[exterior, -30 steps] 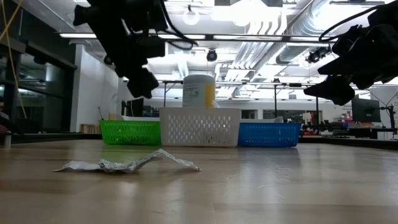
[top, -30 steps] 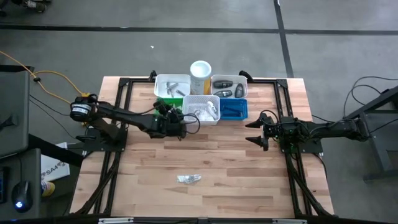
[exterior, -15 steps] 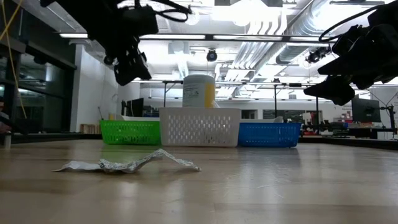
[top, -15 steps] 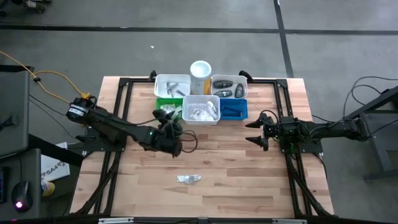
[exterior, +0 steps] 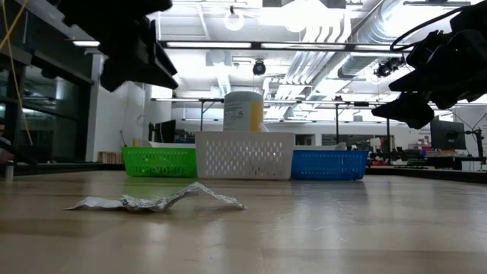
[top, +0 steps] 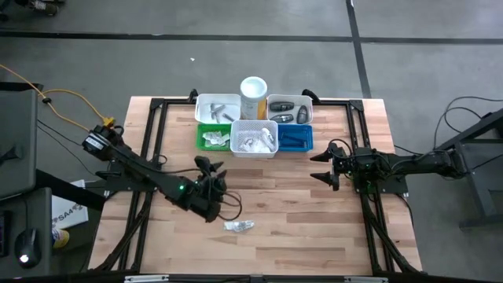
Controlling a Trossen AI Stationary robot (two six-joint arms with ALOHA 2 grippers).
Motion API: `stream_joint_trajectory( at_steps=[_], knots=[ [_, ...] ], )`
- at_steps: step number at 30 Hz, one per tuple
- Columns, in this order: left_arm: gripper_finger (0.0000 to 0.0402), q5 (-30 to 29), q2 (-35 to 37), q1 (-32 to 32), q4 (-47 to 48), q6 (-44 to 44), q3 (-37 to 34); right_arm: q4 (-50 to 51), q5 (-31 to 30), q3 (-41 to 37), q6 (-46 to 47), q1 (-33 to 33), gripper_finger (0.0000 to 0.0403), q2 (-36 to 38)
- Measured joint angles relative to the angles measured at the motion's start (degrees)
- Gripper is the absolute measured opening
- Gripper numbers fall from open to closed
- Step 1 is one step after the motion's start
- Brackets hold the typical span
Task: Pick & Place Travel size toiletries
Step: Put the white bandage into the green bin
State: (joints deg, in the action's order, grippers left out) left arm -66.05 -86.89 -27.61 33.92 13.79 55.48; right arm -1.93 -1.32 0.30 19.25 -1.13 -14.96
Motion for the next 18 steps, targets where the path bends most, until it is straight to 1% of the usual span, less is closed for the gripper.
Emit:
stream_joint_trajectory(
  at_steps=[2, 6, 8, 10, 13, 15, 18],
  knots=[
    [0.0177, 4.7, 0.0, -0.9, -0.4, 0.3, 0.0, 0.0, 0.0, 0.0, 0.0, 0.0, 0.0346, 0.0],
    [0.0177, 17.6, -0.8, -1.8, -2.4, 0.4, 0.0, 0.0, 0.0, 0.0, 0.0, 0.0, 0.0346, 0.0],
    [0.0177, 23.6, -1.7, -2.5, -5.1, 0.6, 0.0, 0.0, 0.0, 0.0, 0.0, 0.0, 0.0346, 0.0],
    [0.0177, 28.2, -2.9, -3.0, -9.1, 0.1, 0.0, 0.0, 0.0, 0.0, 0.0, 0.0, 0.0346, 0.0],
    [0.0177, 32.5, -5.8, -3.7, -15.3, -1.9, 0.0, 0.0, 0.0, 0.0, 0.0, 0.0, 0.0346, 0.0],
    [0.0177, 34.1, -8.2, -4.0, -20.1, -3.5, 0.0, 0.0, 0.0, 0.0, 0.0, 0.0, 0.0346, 0.0],
    [0.0177, 36.4, -11.4, -4.7, -26.5, -8.3, -0.1, 0.0, 0.0, 0.0, 0.0, 0.0, 0.0346, 0.0]
  ],
)
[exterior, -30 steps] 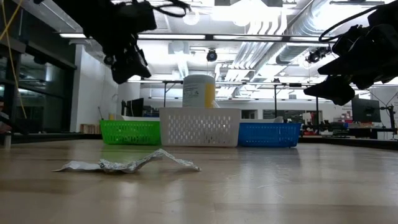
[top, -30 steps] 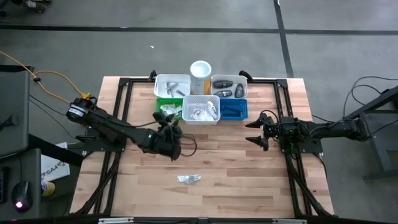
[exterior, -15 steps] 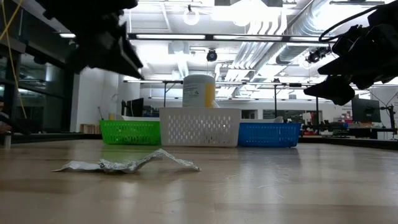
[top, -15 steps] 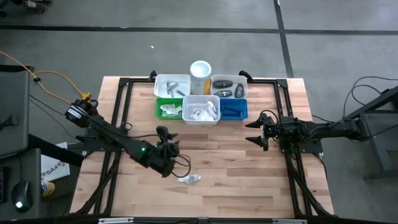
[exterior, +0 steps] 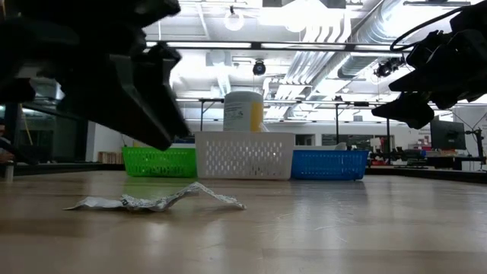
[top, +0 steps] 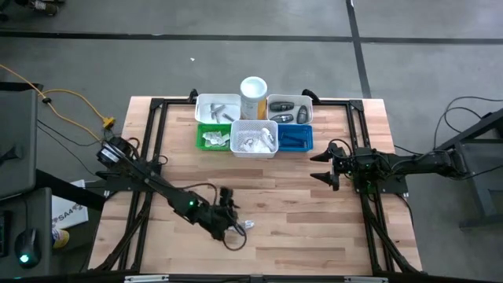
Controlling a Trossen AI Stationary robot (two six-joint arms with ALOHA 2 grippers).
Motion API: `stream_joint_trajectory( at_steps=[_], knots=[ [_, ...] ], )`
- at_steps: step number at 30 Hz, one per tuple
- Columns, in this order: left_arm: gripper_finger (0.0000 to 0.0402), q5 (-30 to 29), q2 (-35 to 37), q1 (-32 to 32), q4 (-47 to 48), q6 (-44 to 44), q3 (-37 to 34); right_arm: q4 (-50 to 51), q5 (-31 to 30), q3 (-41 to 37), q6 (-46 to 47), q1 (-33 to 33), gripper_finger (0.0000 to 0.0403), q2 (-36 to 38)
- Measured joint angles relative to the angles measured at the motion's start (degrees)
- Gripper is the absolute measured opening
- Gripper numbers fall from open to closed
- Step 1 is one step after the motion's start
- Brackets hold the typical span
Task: Pick & Place Travel size toiletries
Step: Put the white bandage into the green bin
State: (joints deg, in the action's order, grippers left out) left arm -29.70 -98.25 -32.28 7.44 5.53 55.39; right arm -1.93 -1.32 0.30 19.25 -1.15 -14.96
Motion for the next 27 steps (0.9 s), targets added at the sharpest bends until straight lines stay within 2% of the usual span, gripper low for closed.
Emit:
stream_joint_trajectory(
  at_steps=[4, 7, 12, 16, 20, 27],
  knots=[
    [0.0177, 2.8, -3.0, -0.9, -9.7, -7.4, 0.1, 0.0, -0.1, 0.0, 0.0, 0.0, 0.0346, 0.0],
    [0.0177, 2.7, -5.1, -1.3, -13.5, -8.8, 0.1, 0.0, 0.0, 0.0, 0.0, 0.0, 0.0346, 0.0],
    [0.0196, 2.3, -5.9, -1.9, -14.4, -2.5, 0.2, 0.0, 0.0, 0.0, 0.0, 0.0, 0.0346, 0.0],
    [0.0243, 1.7, -7.7, -2.8, -14.8, -2.5, 1.1, 0.0, 0.0, 0.0, 0.0, 0.0, 0.0346, 0.0],
    [0.0287, -1.4, -8.5, -4.2, -14.5, -3.7, 2.7, 0.0, 0.0, 0.0, 0.0, 0.0, 0.0346, 0.0],
    [0.0299, -4.4, -9.7, -5.8, -13.2, 0.1, 3.9, 0.0, 0.0, 0.0, 0.0, 0.0, 0.0346, 0.0]
  ],
)
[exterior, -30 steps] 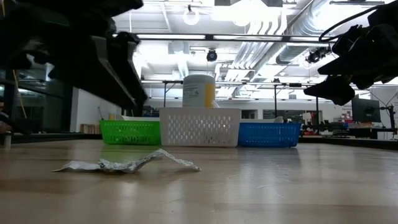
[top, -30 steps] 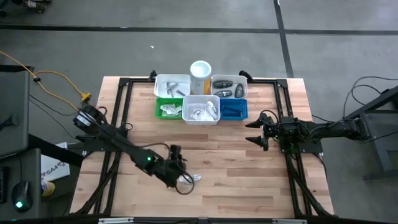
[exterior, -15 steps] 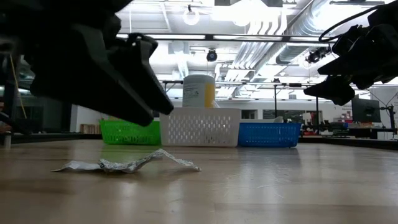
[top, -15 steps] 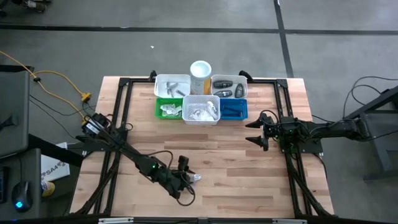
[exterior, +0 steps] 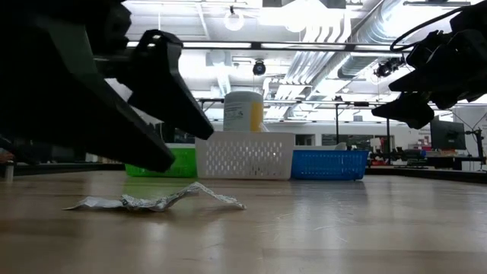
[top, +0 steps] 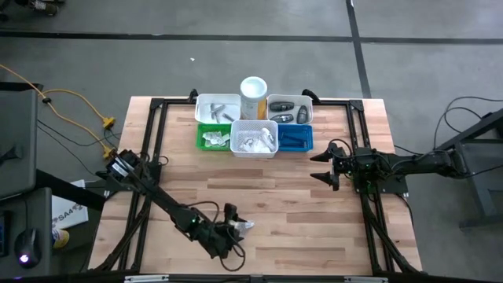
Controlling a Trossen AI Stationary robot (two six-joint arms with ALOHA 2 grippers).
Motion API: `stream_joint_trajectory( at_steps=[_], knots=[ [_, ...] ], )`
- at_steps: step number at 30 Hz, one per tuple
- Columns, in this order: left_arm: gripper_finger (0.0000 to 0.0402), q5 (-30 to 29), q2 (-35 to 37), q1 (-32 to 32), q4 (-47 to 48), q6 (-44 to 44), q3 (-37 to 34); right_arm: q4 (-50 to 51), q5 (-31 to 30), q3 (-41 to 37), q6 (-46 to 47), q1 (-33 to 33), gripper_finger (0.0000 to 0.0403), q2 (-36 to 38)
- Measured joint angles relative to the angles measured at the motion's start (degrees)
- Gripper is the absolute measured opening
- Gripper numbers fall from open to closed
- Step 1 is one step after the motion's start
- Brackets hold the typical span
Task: Pick & Place Travel size toiletries
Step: Put the white bandage into the green bin
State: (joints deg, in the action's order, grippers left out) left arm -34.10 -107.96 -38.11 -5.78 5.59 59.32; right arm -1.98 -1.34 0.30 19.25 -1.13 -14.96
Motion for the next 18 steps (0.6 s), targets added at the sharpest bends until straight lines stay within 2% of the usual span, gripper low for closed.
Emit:
stream_joint_trajectory(
  at_steps=[3, 13, 18],
  knots=[
    [0.0299, -1.3, -1.2, 0.1, 0.2, 2.1, 0.0, 0.0, 0.0, 0.0, 0.0, 0.0, 0.0346, 0.0],
    [0.0298, -6.0, -4.4, 0.1, -1.7, -1.2, 0.0, 0.0, 0.0, 0.0, 0.0, 0.0, 0.0346, 0.0],
    [0.0265, -5.9, -4.5, 0.1, -0.9, -1.3, 0.0, 0.0, 0.0, 0.0, 0.0, 0.0, 0.0346, 0.0]
  ],
)
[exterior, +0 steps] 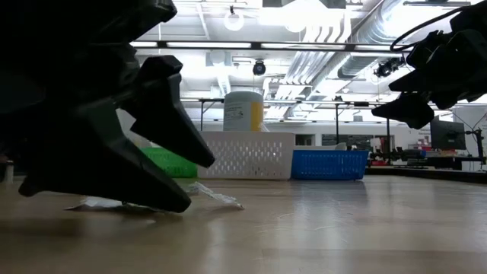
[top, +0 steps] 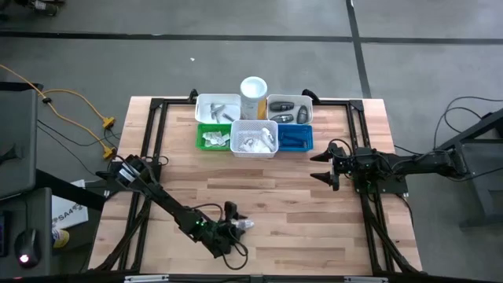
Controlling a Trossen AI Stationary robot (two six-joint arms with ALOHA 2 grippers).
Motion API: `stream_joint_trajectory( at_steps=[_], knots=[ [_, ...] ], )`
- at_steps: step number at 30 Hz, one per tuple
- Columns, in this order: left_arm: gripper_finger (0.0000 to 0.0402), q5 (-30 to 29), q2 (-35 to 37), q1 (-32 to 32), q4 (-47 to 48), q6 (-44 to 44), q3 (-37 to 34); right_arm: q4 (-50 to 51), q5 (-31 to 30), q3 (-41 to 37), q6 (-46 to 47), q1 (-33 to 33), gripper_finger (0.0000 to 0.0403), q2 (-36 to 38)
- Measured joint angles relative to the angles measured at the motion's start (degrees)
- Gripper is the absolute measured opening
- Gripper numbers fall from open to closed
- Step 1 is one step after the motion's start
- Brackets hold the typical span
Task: Pick & Place Travel size toiletries
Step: Put the white bandage into the green bin
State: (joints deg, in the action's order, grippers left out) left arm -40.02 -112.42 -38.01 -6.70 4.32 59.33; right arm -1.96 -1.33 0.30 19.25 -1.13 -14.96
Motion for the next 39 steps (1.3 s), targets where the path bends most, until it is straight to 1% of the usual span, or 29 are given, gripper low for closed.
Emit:
stream_joint_trajectory(
  at_steps=[12, 17, 19, 26, 31, 33, 36, 39],
  knots=[
    [0.0083, 0.8, 0.0, 0.0, 1.0, 0.0, 0.0, 0.0, 0.0, 0.0, 0.0, 0.0, 0.0346, 0.0],
    [0.0019, 0.7, 0.0, 0.0, 0.8, -0.9, 0.0, 0.0, 0.0, 0.0, 0.0, 0.0, 0.0346, 0.0],
    [0.0005, 0.9, 0.0, 0.0, 0.8, -1.2, 0.0, 0.0, 0.0, 0.0, 0.0, 0.0, 0.0346, 0.0],
    [0.0004, 0.5, 0.0, -0.3, 1.9, -3.4, 3.1, 0.0, 0.0, 0.0, 0.0, 0.0, 0.0346, 0.0],
    [0.0013, 5.2, 0.0, -1.1, 8.6, -9.2, 5.5, 0.0, 0.0, 0.0, 0.0, 0.0, 0.0346, 0.0],
    [0.003, 7.1, 0.0, -1.9, 11.1, -10.5, 5.8, 0.0, 0.0, 0.0, 0.0, 0.0, 0.0346, 0.0],
    [0.0071, 7.2, 0.1, -2.9, 13.8, -10.5, 5.8, 0.0, 0.0, 0.0, 0.0, 0.0, 0.0346, 0.0],
    [0.0123, 3.6, 0.7, -4.3, 15.6, -10.6, 5.8, 0.0, 0.0, 0.0, 0.0, 0.0, 0.0346, 0.0]
  ],
)
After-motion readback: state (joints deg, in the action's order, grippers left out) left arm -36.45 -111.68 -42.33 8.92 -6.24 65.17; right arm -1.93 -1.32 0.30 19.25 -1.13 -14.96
